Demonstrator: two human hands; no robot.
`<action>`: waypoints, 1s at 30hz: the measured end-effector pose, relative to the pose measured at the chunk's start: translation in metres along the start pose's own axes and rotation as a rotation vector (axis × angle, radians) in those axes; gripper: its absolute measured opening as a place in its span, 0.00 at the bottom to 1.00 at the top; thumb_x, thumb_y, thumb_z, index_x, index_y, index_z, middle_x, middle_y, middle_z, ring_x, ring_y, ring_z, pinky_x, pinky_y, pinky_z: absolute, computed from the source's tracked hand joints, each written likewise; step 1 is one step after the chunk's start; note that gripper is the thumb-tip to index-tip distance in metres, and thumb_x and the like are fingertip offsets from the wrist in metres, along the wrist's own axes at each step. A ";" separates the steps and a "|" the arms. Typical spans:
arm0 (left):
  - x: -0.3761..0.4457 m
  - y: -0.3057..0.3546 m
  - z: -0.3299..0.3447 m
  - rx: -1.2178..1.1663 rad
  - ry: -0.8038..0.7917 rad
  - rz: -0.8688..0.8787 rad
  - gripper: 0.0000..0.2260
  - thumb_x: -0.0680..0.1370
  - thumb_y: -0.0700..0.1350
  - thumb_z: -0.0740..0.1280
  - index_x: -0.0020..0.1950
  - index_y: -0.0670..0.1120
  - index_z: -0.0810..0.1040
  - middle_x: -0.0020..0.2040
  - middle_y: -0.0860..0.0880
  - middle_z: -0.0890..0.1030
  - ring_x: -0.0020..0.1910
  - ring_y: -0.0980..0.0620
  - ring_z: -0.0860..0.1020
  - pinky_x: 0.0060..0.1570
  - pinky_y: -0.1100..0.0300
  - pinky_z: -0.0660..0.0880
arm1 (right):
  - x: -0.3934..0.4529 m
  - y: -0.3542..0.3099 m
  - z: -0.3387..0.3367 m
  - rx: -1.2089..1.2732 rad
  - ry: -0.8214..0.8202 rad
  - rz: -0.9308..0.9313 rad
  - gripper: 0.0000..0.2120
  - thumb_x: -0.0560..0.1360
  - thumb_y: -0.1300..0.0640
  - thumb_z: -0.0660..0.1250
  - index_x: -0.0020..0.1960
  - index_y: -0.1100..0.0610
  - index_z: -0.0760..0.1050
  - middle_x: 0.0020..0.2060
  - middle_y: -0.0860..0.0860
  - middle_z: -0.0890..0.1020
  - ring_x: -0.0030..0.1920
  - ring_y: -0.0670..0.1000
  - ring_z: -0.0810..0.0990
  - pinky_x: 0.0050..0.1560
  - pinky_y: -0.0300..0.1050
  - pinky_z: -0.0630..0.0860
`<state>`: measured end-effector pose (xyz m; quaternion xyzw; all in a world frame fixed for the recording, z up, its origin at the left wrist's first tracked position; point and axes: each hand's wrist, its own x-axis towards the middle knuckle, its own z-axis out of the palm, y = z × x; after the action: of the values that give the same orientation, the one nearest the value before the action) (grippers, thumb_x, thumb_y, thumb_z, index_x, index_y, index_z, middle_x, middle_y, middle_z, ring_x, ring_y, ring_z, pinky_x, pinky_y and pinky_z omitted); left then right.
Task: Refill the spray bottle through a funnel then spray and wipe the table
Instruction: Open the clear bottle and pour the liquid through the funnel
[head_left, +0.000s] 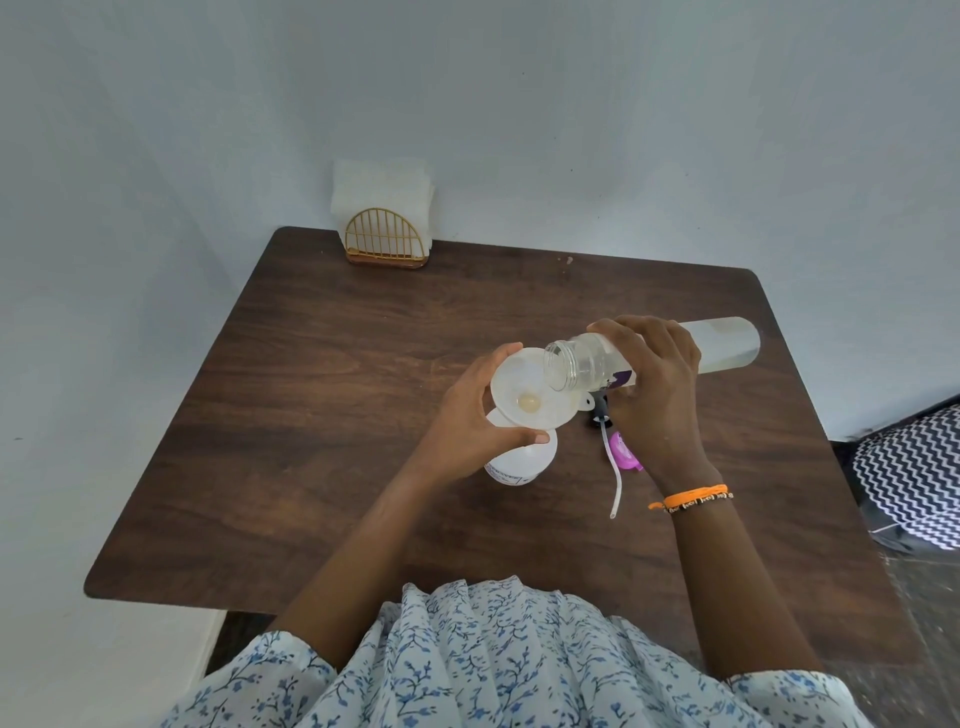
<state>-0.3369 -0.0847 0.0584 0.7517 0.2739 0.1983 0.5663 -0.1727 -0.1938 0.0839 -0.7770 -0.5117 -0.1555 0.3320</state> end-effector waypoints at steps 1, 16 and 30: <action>0.000 0.000 0.000 0.003 -0.001 -0.001 0.39 0.63 0.42 0.80 0.70 0.55 0.66 0.64 0.60 0.70 0.60 0.74 0.67 0.50 0.82 0.66 | 0.000 0.000 0.000 -0.001 -0.001 -0.001 0.24 0.61 0.74 0.71 0.54 0.58 0.78 0.51 0.55 0.80 0.54 0.59 0.75 0.59 0.52 0.64; -0.001 0.002 0.000 0.013 -0.003 0.005 0.39 0.63 0.42 0.80 0.69 0.55 0.66 0.64 0.60 0.71 0.59 0.71 0.68 0.50 0.82 0.65 | 0.000 -0.002 0.000 0.008 0.017 -0.010 0.24 0.60 0.72 0.67 0.55 0.58 0.78 0.51 0.55 0.80 0.53 0.59 0.75 0.59 0.49 0.62; -0.001 0.002 -0.001 0.027 -0.004 0.016 0.39 0.63 0.43 0.80 0.70 0.55 0.66 0.65 0.59 0.70 0.61 0.64 0.69 0.51 0.82 0.65 | 0.001 0.000 0.002 -0.008 0.019 -0.010 0.26 0.59 0.74 0.72 0.54 0.58 0.78 0.51 0.56 0.80 0.53 0.59 0.75 0.60 0.51 0.62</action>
<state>-0.3375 -0.0852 0.0609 0.7618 0.2693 0.1978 0.5550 -0.1723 -0.1913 0.0830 -0.7744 -0.5117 -0.1665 0.3327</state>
